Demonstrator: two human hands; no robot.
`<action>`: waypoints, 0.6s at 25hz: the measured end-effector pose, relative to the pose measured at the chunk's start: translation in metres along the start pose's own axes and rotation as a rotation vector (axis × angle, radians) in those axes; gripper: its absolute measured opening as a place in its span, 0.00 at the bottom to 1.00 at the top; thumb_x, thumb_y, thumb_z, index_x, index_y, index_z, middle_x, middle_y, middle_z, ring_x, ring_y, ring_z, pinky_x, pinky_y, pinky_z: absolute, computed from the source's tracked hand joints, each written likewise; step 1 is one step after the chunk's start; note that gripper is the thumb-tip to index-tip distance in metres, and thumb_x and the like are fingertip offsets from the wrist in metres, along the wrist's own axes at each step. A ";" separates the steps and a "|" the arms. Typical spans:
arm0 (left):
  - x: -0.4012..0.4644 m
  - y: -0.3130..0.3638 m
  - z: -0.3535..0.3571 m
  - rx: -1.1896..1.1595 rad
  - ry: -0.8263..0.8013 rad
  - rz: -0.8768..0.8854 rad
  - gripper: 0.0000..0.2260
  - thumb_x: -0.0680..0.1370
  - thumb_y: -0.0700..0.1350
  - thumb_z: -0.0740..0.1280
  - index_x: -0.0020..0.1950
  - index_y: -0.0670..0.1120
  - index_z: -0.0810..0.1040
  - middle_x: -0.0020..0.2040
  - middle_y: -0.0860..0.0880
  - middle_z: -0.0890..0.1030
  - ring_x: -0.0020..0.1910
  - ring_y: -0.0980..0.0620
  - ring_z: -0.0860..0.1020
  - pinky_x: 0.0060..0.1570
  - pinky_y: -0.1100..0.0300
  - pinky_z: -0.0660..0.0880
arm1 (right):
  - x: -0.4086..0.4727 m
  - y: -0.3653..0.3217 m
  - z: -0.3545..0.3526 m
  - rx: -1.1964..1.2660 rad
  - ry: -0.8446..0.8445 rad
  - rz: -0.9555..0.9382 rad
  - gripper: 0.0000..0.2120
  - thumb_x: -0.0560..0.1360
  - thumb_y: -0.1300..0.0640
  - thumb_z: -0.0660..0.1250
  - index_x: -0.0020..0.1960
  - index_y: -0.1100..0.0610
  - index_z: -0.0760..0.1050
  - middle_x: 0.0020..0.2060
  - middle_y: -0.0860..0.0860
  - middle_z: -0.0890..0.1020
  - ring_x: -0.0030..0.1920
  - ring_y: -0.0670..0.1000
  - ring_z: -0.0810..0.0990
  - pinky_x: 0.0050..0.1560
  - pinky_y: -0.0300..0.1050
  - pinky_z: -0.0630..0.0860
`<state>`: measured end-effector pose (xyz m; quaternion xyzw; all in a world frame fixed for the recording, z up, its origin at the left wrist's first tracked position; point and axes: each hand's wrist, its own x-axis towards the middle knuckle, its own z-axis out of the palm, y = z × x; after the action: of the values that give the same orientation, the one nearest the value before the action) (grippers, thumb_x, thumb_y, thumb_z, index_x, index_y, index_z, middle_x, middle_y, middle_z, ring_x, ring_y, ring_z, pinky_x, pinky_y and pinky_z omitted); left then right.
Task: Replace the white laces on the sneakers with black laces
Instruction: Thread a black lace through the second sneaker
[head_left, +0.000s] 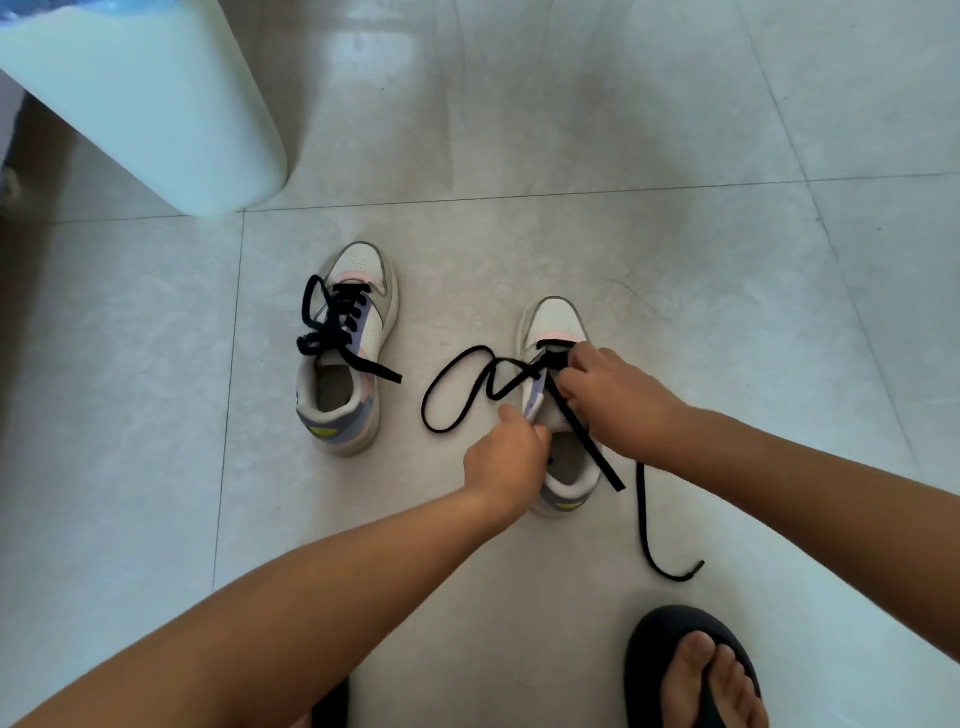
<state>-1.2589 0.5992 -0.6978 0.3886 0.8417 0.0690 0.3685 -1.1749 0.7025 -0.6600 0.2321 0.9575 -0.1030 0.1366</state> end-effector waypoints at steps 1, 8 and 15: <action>0.001 0.001 0.000 0.007 0.018 0.003 0.13 0.82 0.46 0.52 0.60 0.38 0.65 0.52 0.40 0.80 0.52 0.40 0.79 0.40 0.56 0.67 | -0.015 0.005 -0.004 -0.059 0.059 -0.075 0.17 0.56 0.74 0.64 0.43 0.63 0.76 0.44 0.60 0.76 0.38 0.61 0.76 0.30 0.47 0.67; 0.006 0.004 -0.006 -0.049 -0.028 -0.055 0.08 0.81 0.45 0.52 0.53 0.42 0.65 0.54 0.40 0.79 0.54 0.39 0.77 0.43 0.56 0.65 | -0.177 0.040 0.051 -0.431 -0.489 -0.341 0.14 0.46 0.53 0.76 0.24 0.48 0.71 0.23 0.44 0.72 0.23 0.48 0.72 0.24 0.36 0.68; 0.008 -0.002 -0.024 -0.103 -0.185 -0.007 0.19 0.80 0.56 0.51 0.57 0.43 0.70 0.53 0.42 0.78 0.53 0.42 0.75 0.48 0.53 0.69 | -0.078 0.044 0.014 0.007 -0.149 0.044 0.12 0.75 0.48 0.66 0.55 0.53 0.76 0.51 0.52 0.76 0.51 0.55 0.77 0.47 0.47 0.73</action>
<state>-1.2797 0.6078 -0.6861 0.3708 0.8009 0.0745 0.4642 -1.0842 0.7049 -0.6547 0.2451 0.9390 -0.1202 0.2090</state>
